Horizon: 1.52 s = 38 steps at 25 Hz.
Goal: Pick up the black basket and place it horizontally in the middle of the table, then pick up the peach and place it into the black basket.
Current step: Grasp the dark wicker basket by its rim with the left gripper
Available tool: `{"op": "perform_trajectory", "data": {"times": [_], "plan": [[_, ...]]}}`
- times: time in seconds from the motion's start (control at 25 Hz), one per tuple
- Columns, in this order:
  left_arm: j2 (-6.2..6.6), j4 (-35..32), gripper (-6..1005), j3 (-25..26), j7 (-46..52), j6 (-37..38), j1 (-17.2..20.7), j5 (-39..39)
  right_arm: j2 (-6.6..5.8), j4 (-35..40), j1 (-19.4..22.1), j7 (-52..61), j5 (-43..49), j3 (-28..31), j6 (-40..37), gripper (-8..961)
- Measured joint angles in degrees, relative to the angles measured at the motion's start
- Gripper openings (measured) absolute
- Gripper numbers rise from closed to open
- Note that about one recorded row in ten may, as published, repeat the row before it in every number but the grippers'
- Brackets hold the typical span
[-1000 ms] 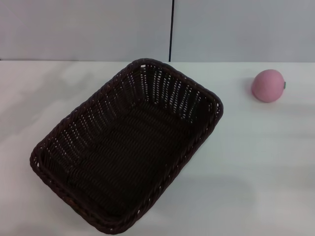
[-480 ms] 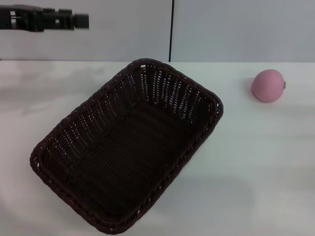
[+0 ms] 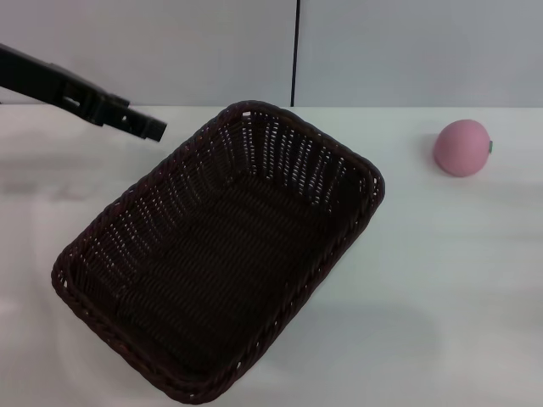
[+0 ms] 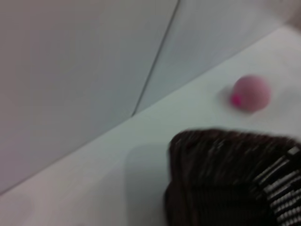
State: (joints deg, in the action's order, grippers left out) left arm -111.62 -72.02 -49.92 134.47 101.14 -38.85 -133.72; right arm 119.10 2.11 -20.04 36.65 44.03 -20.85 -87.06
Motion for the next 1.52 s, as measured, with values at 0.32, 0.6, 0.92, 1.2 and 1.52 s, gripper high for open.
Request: {"op": "perform_trajectory", "data": {"times": [0.32, 0.6, 0.92, 1.2, 1.52], "plan": [[-5.64, -1.72, 753, -1.13, 1.51, 0.65, -3.36, -15.89, -0.02, 0.0, -0.38, 0.0, 0.0, 0.02, 0.81, 544], [-6.08, -1.26, 746, -2.19, 1.73, 0.55, -3.72, -17.49, -0.02, 0.0, -0.53, 0.0, 0.0, 0.1, 1.2, 544], [-6.23, 1.19, 738, -5.92, 2.65, -0.5, -3.66, -18.87, -0.01, 0.0, -0.8, 0.0, 0.0, 0.11, 1.54, 544], [-6.24, 2.34, 731, -10.42, 4.44, -2.42, -3.71, -20.19, -0.02, 0.0, -0.97, 0.0, 0.0, 0.11, 1.89, 544], [-6.27, 2.53, 723, -11.91, 4.49, -2.16, -3.88, -20.59, -0.01, 0.0, -0.84, 0.0, 0.0, 0.68, 2.33, 544]]}}
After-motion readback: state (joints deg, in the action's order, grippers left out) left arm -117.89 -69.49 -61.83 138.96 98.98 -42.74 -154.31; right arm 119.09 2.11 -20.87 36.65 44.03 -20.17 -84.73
